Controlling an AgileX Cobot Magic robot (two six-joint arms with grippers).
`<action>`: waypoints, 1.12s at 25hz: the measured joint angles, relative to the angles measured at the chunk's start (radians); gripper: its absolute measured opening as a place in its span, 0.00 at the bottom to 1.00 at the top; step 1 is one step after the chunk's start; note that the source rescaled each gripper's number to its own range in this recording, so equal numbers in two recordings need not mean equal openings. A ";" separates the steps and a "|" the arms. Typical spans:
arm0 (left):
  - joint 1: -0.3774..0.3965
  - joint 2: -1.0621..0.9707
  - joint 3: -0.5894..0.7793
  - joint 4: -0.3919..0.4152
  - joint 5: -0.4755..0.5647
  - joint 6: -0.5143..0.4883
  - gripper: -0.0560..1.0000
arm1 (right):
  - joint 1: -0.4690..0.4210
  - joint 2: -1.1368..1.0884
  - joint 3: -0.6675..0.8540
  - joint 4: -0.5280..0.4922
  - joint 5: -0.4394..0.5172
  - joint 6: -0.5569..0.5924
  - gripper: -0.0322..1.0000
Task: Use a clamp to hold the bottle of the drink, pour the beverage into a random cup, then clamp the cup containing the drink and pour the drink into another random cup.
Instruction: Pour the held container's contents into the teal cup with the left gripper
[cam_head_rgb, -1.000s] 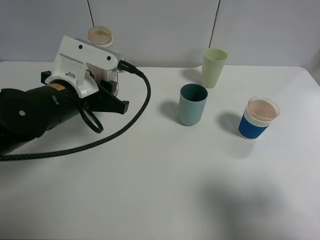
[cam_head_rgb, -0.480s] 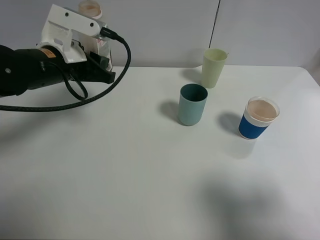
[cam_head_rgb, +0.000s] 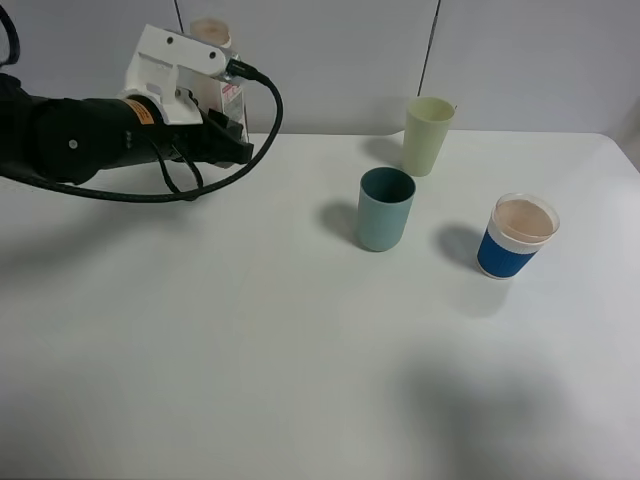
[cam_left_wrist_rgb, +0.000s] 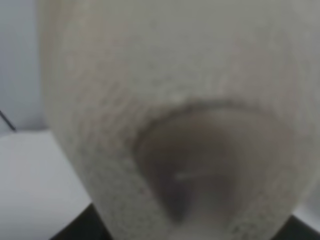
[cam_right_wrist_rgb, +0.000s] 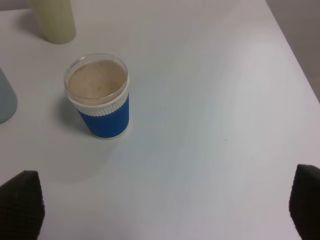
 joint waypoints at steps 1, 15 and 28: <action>0.000 0.011 -0.002 -0.025 0.001 0.010 0.05 | 0.000 0.000 0.000 0.000 0.000 0.000 0.94; -0.040 0.078 -0.141 -0.021 0.091 0.075 0.05 | 0.000 0.000 0.000 0.000 0.000 0.000 0.94; -0.274 0.218 -0.239 -0.957 -0.283 1.230 0.05 | 0.000 0.000 0.000 0.000 0.000 0.000 0.94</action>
